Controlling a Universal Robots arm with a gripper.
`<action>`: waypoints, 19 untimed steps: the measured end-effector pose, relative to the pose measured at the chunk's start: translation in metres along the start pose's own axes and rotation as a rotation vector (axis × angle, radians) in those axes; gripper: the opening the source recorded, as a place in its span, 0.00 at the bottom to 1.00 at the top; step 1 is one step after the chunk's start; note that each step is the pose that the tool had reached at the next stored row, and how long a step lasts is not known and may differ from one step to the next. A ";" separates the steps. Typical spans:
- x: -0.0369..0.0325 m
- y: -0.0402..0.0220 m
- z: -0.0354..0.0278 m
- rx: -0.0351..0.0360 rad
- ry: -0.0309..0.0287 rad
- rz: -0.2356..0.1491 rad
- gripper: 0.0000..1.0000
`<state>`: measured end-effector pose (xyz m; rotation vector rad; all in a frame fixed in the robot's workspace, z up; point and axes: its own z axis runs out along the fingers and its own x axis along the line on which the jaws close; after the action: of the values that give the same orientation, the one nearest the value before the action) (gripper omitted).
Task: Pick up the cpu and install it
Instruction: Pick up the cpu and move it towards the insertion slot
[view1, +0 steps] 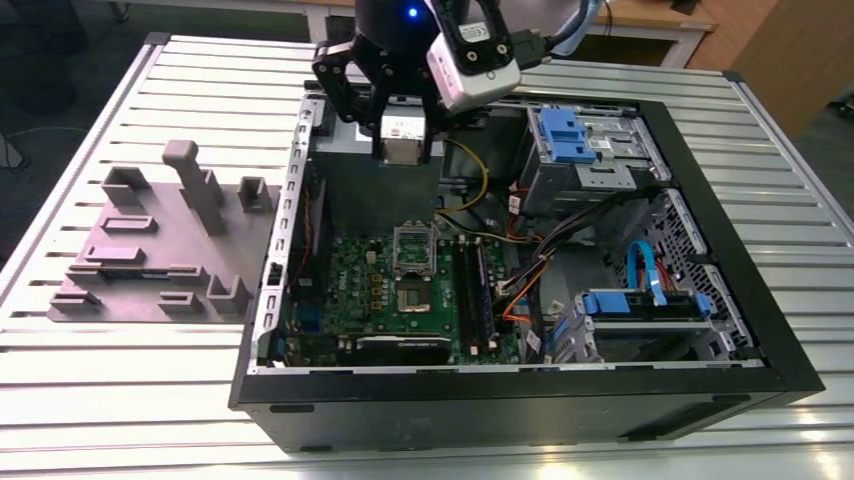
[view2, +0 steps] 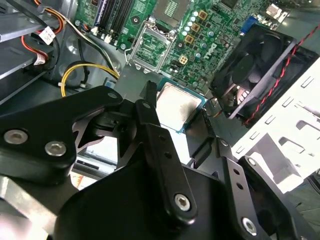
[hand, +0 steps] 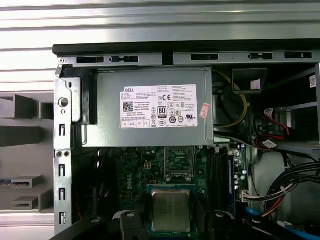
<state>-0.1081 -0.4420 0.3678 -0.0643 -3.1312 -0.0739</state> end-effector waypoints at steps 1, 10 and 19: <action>-0.0008 0.0000 0.0000 0.0000 0.0000 0.000 0.47; -0.0021 0.0001 0.0000 0.0000 0.0000 0.000 0.47; -0.0124 0.0005 -0.0001 -0.0001 0.0000 0.000 0.47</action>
<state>-0.0956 -0.4420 0.3678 -0.0645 -3.1312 -0.0740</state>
